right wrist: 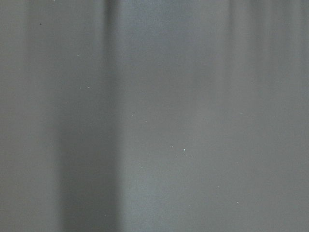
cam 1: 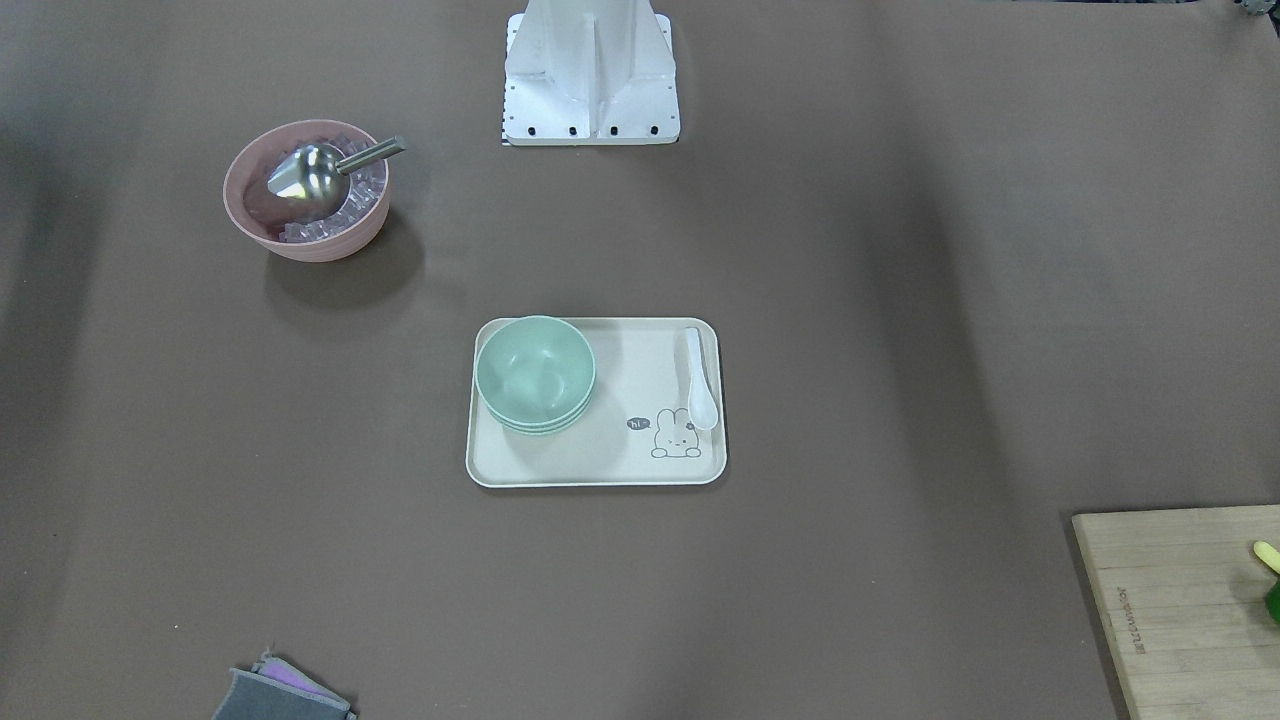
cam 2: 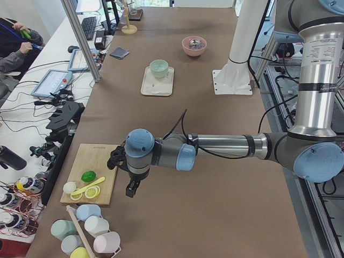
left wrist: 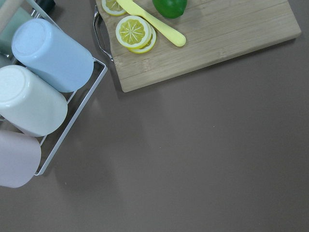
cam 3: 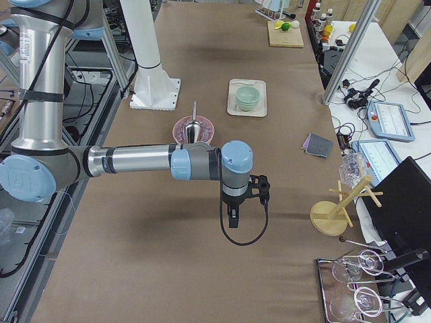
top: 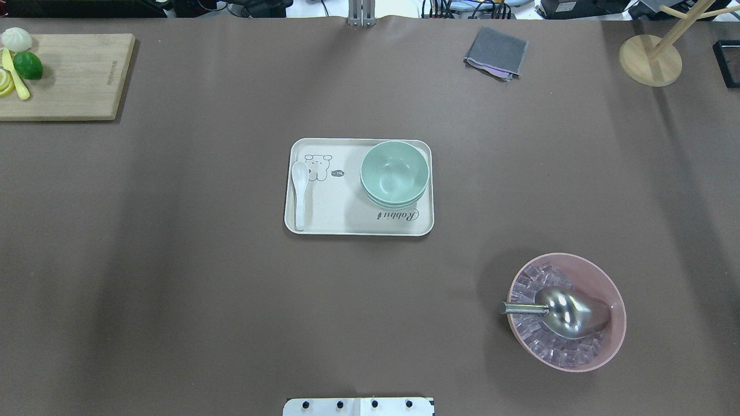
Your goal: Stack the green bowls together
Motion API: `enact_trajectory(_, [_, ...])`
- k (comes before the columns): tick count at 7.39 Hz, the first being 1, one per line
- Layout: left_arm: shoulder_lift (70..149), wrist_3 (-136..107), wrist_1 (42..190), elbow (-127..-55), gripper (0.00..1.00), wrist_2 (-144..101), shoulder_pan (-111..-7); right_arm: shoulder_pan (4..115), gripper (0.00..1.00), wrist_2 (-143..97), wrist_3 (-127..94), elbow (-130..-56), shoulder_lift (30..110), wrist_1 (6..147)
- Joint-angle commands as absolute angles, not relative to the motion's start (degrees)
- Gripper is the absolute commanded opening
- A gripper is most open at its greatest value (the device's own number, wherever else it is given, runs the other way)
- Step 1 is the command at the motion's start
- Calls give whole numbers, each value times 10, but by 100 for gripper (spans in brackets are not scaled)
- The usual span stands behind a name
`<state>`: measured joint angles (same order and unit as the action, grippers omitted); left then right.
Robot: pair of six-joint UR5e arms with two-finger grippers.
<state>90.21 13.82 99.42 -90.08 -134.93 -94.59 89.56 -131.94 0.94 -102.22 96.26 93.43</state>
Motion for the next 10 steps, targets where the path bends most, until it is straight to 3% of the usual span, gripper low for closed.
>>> enact_trajectory(1, [911, 136, 948, -905, 99, -1349, -945, 896, 100, -1320, 8, -1022, 962, 934])
enact_trajectory(3, [922, 138, 875, -925, 99, -1352, -946, 896, 100, -1320, 7, -1021, 962, 934])
enact_trajectory(10, [910, 140, 881, -922, 99, -1352, -946, 896, 100, -1319, 7, -1014, 968, 934])
